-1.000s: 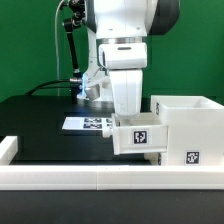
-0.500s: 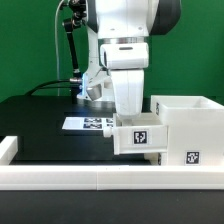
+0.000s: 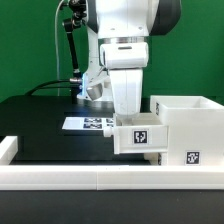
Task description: Assemble drawer
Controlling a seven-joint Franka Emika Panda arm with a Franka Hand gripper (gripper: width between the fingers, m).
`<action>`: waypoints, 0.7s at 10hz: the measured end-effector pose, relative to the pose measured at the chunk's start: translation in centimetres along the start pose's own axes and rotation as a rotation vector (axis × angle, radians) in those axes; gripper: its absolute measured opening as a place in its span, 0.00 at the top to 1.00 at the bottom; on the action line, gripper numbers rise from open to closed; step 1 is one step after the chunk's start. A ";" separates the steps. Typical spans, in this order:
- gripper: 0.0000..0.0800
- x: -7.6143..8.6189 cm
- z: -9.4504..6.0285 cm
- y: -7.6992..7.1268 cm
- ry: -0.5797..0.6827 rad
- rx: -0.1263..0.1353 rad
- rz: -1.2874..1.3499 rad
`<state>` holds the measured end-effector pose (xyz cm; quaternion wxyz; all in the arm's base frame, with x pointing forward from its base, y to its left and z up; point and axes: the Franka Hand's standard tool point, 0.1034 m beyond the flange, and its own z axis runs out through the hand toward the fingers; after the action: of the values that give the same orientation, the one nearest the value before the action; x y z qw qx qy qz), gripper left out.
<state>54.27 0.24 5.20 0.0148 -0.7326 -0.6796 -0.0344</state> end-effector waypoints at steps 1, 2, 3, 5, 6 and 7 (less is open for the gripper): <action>0.95 0.0 0.0 0.0 0.000 0.000 0.000; 0.95 0.0 0.0 -0.1 0.000 0.003 -0.009; 0.95 -0.1 0.0 -0.1 -0.001 0.005 -0.017; 0.95 -0.1 0.1 0.0 -0.021 -0.003 -0.048; 0.95 -0.2 0.0 0.0 -0.026 -0.006 -0.050; 0.95 -0.4 0.0 0.1 -0.025 -0.006 -0.042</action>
Offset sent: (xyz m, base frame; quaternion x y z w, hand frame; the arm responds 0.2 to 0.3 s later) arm -0.0072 0.0000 -0.0085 -0.0041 -0.0412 -0.1102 0.9931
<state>54.30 -0.19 5.14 0.0034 -0.7186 -0.6949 -0.0275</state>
